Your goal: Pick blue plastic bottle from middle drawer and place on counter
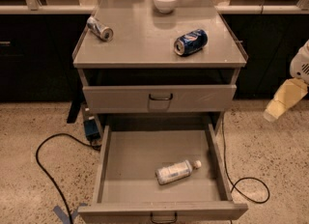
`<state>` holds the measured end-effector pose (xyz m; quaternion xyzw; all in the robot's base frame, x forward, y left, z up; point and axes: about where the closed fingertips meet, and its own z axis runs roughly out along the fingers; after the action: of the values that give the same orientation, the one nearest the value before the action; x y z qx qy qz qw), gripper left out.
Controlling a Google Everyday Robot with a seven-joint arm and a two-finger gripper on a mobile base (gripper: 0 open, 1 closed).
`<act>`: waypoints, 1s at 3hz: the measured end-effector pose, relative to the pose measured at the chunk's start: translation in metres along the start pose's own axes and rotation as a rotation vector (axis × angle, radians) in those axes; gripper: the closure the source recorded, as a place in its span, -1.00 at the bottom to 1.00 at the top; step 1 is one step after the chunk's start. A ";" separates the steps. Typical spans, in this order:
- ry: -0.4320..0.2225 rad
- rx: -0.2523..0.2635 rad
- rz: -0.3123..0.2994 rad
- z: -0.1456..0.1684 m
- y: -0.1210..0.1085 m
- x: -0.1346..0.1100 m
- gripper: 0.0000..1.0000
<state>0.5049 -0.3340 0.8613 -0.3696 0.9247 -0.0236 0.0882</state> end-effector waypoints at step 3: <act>-0.054 -0.076 -0.126 0.041 0.001 -0.028 -1.00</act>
Offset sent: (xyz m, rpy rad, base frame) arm 0.0126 0.0091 -0.0215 0.0422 0.0089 0.0887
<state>0.5320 -0.3132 0.8250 -0.4309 0.8970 0.0162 0.0973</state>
